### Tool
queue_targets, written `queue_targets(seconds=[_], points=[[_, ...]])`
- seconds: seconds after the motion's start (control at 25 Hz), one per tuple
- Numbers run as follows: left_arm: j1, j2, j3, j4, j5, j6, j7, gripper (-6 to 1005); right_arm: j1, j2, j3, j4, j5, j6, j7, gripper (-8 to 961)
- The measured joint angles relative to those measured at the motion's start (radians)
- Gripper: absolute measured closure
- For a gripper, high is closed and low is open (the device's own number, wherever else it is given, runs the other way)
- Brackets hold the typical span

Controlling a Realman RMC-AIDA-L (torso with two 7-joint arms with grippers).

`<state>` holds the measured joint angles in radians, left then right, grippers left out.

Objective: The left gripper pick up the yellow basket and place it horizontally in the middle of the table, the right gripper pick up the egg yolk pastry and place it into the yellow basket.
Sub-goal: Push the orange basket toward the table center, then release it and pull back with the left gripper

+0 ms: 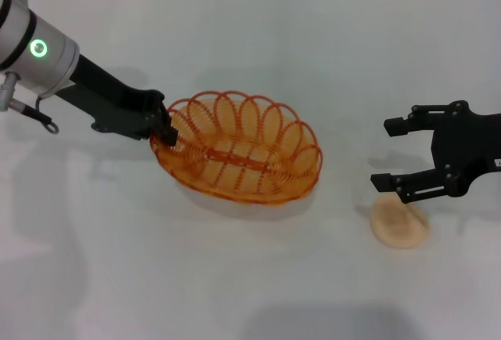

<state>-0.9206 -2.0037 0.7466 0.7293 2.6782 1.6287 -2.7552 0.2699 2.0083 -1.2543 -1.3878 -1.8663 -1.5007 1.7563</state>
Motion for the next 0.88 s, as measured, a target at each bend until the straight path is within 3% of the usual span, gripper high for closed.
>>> queue_targets(seconds=[0.48,0.88], points=[[0.02,-0.015,-0.002,-0.009,0.039,-0.06,-0.035,916,0.005,0.001,-0.002,-0.014,-0.001,-0.029,-0.001,112],[0.051,-0.023,-0.008,-0.01,-0.06,-0.11,-0.069,916,0.013,0.001,0.004,-0.019,-0.001,-0.056,-0.001,112]])
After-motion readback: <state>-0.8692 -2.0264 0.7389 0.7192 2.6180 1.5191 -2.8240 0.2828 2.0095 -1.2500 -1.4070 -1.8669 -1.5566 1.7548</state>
